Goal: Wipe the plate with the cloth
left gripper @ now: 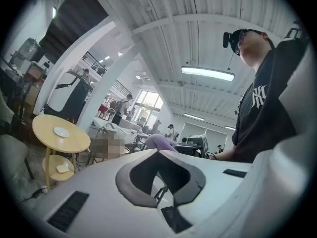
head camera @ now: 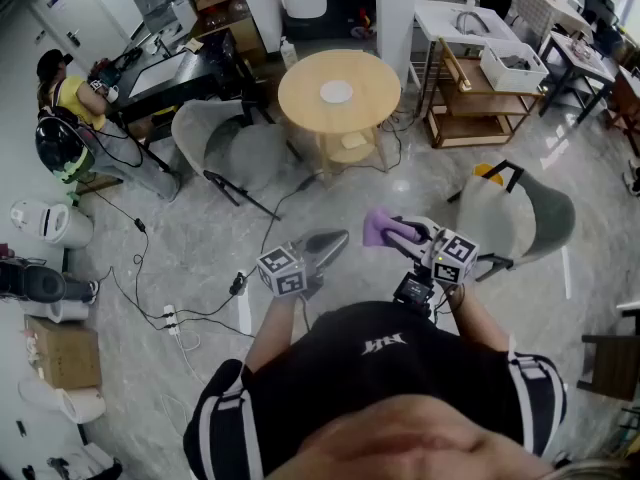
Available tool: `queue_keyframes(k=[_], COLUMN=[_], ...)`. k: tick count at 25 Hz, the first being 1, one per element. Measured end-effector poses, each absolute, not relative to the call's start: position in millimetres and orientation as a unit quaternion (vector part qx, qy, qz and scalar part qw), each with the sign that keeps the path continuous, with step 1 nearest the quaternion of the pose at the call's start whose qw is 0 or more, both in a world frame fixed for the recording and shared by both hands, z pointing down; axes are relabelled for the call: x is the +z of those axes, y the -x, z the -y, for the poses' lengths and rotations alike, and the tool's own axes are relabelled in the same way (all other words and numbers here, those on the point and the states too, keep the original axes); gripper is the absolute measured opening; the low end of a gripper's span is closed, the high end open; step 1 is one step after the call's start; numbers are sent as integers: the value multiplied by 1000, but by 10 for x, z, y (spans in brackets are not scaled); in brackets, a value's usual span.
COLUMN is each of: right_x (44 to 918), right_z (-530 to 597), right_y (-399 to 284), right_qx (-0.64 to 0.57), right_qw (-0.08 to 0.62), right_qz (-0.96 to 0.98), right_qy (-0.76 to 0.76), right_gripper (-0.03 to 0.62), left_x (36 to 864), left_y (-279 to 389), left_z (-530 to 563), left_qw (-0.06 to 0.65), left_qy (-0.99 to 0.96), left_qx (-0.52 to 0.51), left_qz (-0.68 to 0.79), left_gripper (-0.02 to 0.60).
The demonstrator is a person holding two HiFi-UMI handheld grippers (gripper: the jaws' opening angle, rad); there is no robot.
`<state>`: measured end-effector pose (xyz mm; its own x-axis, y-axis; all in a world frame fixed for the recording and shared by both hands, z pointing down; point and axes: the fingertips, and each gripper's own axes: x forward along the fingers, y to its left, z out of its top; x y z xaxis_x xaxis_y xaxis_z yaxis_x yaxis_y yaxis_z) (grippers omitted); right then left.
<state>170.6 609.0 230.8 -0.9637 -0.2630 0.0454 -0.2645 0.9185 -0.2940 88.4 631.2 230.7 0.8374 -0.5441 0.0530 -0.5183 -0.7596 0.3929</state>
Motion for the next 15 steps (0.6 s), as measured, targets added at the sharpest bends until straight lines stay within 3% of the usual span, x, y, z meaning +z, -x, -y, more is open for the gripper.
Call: queue_keyframes(k=[15], right_x=[2352], right_z=[-6087], right_y=[-1807], right_qx=[149], right_qw=[-2], right_qz=[978], right_qy=[-148], right_gripper=[95], left_x=[2353], left_y=[-1000], left_z=[-6385], left_qw=[200], left_qy=[-939], left_qx=[-28], left_qz=[278], left_gripper=[12])
